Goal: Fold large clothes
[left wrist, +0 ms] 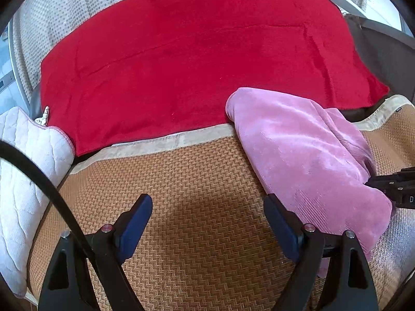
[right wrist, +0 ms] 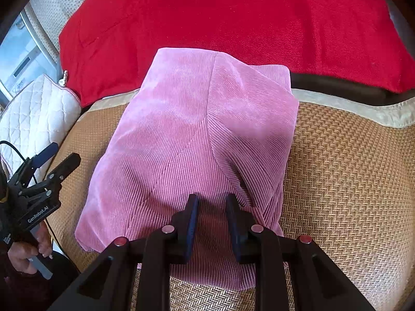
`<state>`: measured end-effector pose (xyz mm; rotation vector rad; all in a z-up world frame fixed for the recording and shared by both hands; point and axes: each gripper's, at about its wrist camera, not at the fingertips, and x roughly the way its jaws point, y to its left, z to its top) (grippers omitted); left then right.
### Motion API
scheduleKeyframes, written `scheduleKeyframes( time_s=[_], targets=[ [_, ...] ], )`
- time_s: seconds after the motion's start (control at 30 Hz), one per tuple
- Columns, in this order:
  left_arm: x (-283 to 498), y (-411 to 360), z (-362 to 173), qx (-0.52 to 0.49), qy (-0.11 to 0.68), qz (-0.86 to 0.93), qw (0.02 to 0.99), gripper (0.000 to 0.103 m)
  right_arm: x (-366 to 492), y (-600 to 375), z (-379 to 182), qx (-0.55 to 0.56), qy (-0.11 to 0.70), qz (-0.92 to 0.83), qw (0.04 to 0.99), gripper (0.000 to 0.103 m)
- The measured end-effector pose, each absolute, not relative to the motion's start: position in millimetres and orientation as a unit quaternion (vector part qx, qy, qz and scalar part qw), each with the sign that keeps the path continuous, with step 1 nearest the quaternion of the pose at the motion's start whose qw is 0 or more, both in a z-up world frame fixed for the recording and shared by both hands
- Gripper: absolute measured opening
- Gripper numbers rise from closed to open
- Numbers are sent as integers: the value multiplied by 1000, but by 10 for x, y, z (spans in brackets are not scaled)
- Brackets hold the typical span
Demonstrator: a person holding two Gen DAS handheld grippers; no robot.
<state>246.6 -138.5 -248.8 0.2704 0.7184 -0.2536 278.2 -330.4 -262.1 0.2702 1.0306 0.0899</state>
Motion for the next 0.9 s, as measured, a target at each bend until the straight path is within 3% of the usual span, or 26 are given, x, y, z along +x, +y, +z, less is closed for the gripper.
scheduleKeyframes(
  time_s=[0.67, 0.9],
  targets=[
    [2412, -1606, -2446, 143, 333, -138, 922, 88, 2743, -3320, -2623, 135, 485, 48, 863, 26],
    [2515, -1609, -2570, 88, 371, -208, 901, 88, 2664, -3448, -2425, 158, 449, 68, 877, 26]
  ],
)
